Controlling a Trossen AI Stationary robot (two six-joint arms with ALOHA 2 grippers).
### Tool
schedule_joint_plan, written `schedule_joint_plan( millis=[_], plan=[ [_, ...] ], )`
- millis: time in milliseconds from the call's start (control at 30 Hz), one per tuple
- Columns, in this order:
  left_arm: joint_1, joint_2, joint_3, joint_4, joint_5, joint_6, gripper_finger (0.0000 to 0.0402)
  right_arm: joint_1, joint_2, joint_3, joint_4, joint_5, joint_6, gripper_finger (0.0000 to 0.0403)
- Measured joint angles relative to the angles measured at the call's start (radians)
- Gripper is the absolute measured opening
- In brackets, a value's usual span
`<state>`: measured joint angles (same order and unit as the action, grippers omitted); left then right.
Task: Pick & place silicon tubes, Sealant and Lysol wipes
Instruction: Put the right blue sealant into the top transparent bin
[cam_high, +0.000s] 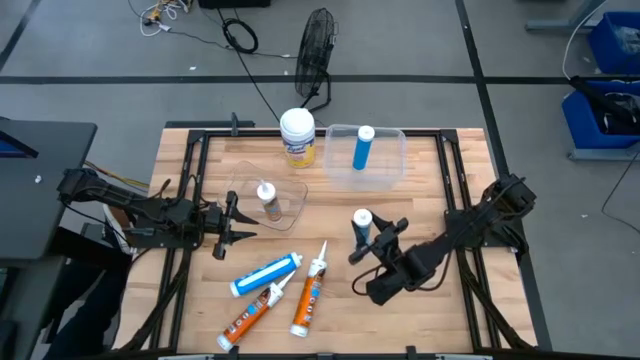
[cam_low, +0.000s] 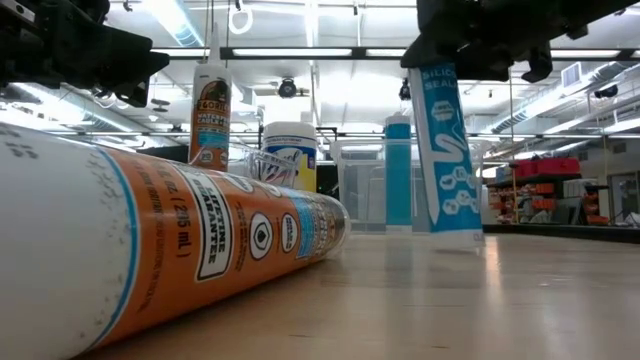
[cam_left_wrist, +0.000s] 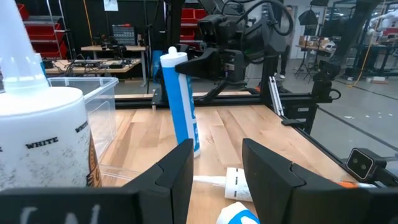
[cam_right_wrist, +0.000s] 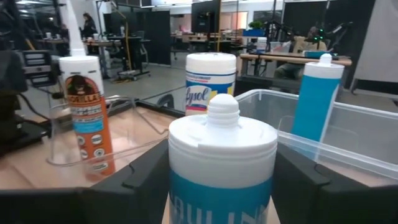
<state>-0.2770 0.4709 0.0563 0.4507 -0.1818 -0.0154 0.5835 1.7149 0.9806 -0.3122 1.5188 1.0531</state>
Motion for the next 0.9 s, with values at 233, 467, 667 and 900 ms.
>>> schedule_joint_plan(
  millis=[233, 467, 667, 900],
  plan=[
    [0.0, 0.0, 0.0, 0.0, 0.0, 0.0, 0.0142, 0.037, 0.0, 0.0, 0.005, 0.001, -0.032, 0.0234],
    [0.0, 0.0, 0.0, 0.0, 0.0, 0.0, 0.0142, 0.047, 0.0, 0.0, 0.003, 0.007, -0.049, 0.0269],
    [0.0, 0.0, 0.0, 0.0, 0.0, 0.0, 0.0142, 0.047, 0.0, 0.0, 0.003, 0.008, -0.059, 0.0301],
    [0.0, 0.0, 0.0, 0.0, 0.0, 0.0, 0.0142, 0.047, -0.009, 0.0, 0.006, -0.005, -0.092, 0.0317]
  ],
)
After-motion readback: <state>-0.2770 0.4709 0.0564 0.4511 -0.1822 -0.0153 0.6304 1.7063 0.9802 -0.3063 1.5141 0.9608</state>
